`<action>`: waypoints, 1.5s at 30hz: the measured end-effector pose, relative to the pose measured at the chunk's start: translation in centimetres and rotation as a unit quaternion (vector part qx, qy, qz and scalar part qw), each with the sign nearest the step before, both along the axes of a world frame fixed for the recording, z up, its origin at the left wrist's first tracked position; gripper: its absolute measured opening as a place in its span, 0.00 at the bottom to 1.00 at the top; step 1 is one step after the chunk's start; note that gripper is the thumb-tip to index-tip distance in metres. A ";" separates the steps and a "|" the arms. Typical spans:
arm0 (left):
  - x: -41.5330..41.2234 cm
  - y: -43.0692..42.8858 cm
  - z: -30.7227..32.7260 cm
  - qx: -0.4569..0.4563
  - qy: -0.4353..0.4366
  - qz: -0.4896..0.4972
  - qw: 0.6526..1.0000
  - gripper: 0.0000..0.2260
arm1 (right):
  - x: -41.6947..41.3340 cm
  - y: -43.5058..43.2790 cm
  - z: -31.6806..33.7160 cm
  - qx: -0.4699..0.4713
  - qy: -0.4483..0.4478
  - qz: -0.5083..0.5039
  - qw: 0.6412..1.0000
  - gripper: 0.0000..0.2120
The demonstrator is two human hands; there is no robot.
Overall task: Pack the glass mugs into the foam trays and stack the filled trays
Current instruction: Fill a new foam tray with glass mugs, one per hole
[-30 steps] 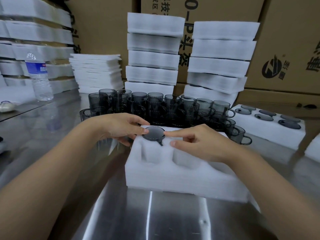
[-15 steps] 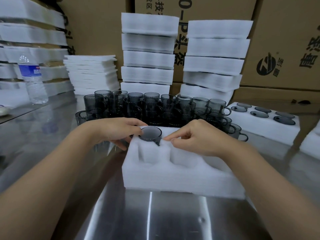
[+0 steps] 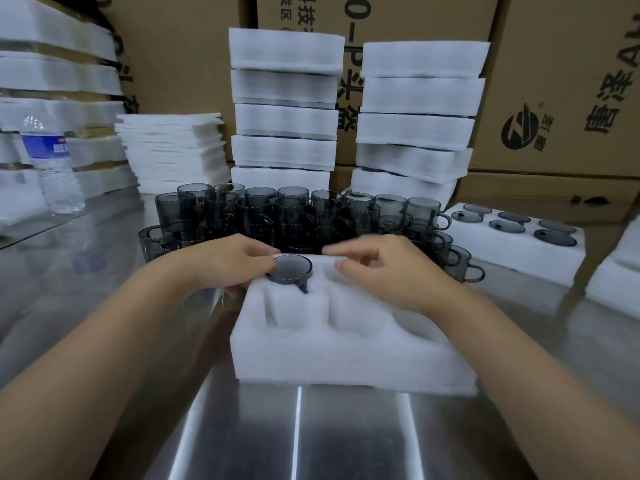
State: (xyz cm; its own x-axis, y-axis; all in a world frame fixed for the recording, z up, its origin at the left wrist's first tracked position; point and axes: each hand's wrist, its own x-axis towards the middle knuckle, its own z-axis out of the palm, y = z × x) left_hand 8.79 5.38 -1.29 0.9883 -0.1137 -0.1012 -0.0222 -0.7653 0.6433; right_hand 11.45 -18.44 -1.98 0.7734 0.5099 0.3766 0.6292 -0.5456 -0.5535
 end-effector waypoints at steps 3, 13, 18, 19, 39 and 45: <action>0.1 -0.8 0.1 0.125 -0.061 0.037 0.990 0.12 | 0.8 -0.7 0.3 0.001 -0.110 -0.097 0.989 0.25; -1.6 -5.5 0.2 0.160 -0.304 -0.003 0.939 0.15 | 1.8 -0.3 0.6 -0.122 -0.083 -0.182 0.972 0.31; -1.0 -6.0 -1.2 0.221 -0.134 -0.165 0.952 0.27 | 3.0 0.7 2.5 -0.181 -0.061 -0.237 0.953 0.32; -0.9 -5.9 -1.2 0.225 -0.128 -0.169 0.951 0.27 | 3.2 0.9 2.6 -0.182 -0.051 -0.248 0.950 0.31; -0.6 -6.0 -1.0 0.211 -0.110 -0.172 0.956 0.24 | 4.6 0.3 -0.2 -0.083 -0.020 -0.279 0.957 0.10; -0.7 -5.9 -0.9 0.199 -0.124 -0.168 0.957 0.22 | 4.5 -0.3 0.0 0.006 -0.046 -0.282 0.958 0.08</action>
State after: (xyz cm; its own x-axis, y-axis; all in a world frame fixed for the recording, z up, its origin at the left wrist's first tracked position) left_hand 8.10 -0.55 -2.19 0.9020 -0.4308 0.0301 -0.4245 -0.8717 0.2450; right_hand 15.99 -18.77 -1.93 0.8881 0.0162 0.4594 0.2825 -0.8076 -0.5177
